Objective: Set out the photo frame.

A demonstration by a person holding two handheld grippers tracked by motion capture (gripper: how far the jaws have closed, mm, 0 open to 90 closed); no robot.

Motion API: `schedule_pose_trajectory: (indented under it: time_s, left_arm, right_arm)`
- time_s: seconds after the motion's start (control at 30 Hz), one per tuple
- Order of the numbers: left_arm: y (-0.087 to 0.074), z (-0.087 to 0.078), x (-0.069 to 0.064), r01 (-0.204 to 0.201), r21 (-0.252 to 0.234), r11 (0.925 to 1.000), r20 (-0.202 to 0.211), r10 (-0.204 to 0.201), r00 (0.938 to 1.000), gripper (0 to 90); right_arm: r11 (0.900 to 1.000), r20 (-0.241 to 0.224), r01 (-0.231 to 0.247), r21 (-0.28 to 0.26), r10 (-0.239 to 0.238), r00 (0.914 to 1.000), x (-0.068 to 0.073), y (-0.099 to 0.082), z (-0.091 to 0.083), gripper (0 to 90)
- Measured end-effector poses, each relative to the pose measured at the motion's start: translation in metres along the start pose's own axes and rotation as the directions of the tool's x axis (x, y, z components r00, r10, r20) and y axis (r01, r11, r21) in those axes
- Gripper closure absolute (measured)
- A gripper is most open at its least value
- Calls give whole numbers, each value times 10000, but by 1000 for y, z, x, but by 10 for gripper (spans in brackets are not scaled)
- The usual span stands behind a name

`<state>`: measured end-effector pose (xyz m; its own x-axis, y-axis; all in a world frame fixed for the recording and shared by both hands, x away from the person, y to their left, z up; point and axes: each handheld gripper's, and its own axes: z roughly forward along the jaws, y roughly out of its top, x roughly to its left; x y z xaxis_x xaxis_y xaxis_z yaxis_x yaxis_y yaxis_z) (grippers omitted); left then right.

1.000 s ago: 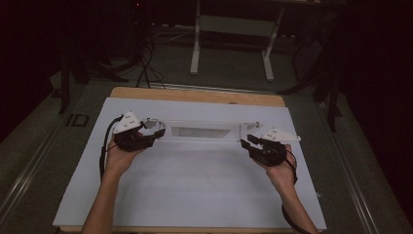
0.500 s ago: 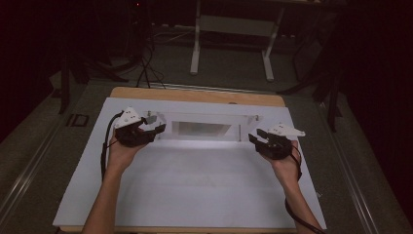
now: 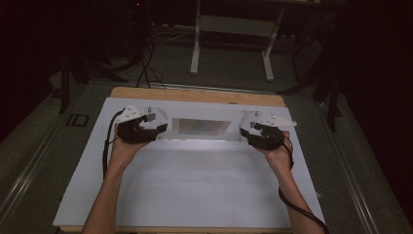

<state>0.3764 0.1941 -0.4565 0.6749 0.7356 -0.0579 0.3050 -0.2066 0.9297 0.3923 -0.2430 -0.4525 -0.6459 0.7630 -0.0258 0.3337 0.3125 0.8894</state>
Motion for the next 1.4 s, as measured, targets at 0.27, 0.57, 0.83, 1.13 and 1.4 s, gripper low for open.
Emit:
schedule_pose_trajectory:
  time_s: [0.27,0.57,0.83,1.13,1.4]
  left_arm:
    - [-8,13,5,139,-21,9999,-231,-140,9996,347]
    - [-16,22,9,249,24,9997,-633,-247,9977,429]
    - [-16,27,11,318,-137,9994,-997,-330,9945,436]
    - [-13,32,13,323,-23,9995,-1227,-324,9919,430]
    - [-11,34,14,448,15,9990,-1326,-442,9902,426]
  right_arm:
    - [9993,-143,-284,-247,280,9995,-5,-1,4,453]
    - [9983,-340,-494,-318,483,9983,-10,-3,20,469]
    - [9989,-166,-341,-335,335,9993,-12,0,29,472]
    - [9987,306,-319,-386,331,9990,-9,2,34,467]
    - [9987,406,-422,-275,433,9982,-10,4,36,465]
